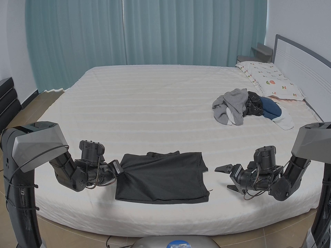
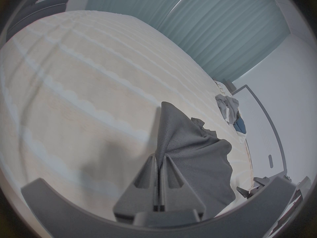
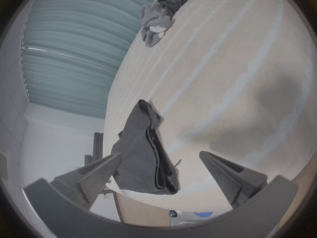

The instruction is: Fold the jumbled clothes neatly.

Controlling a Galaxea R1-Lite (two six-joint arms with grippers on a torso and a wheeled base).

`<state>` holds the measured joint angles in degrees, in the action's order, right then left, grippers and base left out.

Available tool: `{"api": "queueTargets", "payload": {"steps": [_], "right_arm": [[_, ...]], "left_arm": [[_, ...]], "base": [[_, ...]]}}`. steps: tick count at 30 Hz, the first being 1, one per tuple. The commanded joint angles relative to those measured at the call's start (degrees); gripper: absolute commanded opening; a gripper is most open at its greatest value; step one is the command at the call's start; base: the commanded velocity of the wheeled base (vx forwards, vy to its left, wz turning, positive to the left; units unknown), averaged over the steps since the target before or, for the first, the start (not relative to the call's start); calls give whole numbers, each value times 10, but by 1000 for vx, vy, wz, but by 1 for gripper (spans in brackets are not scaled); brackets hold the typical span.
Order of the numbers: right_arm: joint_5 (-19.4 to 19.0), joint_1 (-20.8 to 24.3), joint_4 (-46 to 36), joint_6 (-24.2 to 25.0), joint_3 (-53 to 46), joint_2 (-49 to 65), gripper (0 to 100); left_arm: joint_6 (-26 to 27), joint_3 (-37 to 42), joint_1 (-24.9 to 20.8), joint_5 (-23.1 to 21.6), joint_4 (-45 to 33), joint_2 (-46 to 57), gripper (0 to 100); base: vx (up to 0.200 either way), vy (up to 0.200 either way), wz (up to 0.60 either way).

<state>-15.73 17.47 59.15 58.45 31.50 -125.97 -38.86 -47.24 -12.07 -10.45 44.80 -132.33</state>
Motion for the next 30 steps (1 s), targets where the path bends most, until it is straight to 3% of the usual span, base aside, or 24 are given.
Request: {"api": "queueTargets", "payload": {"steps": [1, 27, 30], "right_arm": [[0, 0, 0, 0, 0, -2, 100], [1, 0, 0, 0, 0, -6, 100], [1, 0, 0, 0, 0, -7, 100]], "left_arm": [[-1, 0, -1, 1, -1, -1, 0], [-1, 14, -16, 3, -13, 14, 0], [-2, 17, -23, 3, -14, 14, 0]], "base": [[0, 200, 0], [0, 200, 0], [0, 0, 0]]}}
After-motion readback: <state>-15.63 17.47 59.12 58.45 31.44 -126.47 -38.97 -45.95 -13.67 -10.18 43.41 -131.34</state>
